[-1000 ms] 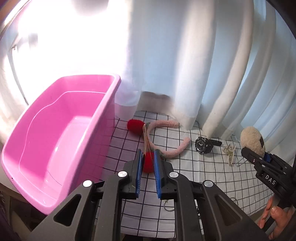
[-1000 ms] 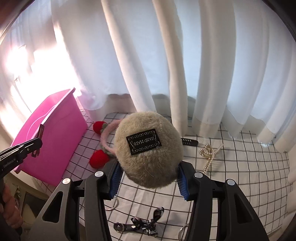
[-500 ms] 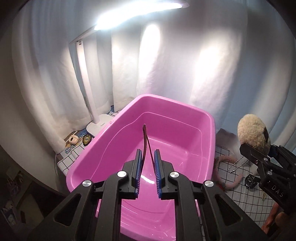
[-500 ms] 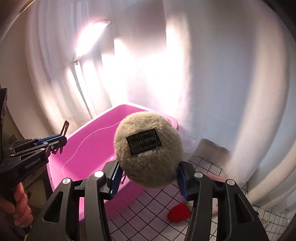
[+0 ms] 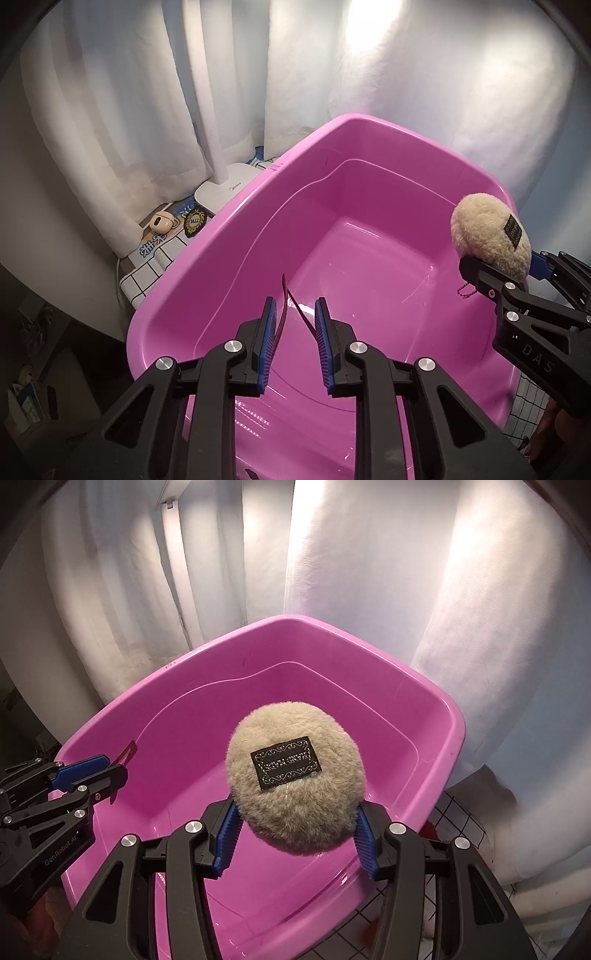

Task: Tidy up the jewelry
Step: 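Carry tweezers and pouch into the pink tub and open both tools, then move both tools back over the table toward the silver rings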

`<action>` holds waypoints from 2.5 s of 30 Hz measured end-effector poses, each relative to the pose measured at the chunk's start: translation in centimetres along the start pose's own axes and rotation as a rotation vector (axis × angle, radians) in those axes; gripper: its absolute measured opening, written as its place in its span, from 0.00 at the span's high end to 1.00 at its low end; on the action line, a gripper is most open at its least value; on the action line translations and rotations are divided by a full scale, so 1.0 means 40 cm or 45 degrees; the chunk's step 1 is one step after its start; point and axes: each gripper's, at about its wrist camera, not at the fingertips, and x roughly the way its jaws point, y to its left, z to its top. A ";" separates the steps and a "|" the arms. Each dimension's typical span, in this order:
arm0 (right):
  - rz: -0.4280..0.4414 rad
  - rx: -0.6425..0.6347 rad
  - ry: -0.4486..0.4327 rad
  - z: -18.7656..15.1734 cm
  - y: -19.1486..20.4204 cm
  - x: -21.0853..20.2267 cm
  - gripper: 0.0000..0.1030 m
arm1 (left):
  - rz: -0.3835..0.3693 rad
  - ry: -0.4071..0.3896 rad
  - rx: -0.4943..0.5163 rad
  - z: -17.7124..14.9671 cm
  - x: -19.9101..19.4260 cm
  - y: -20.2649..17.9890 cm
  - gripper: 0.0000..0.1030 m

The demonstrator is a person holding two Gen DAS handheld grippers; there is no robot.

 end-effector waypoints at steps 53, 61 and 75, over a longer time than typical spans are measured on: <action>-0.573 1.032 0.094 -0.959 -0.430 -0.453 0.31 | -0.445 0.046 0.568 -0.390 -0.115 -0.533 0.09; -0.571 1.132 0.212 -1.125 -0.421 -0.412 0.31 | -0.418 0.195 0.708 -0.535 0.000 -0.612 0.09; -0.494 1.096 0.280 -1.186 -0.420 -0.304 0.31 | -0.360 0.273 0.691 -0.587 0.090 -0.604 0.09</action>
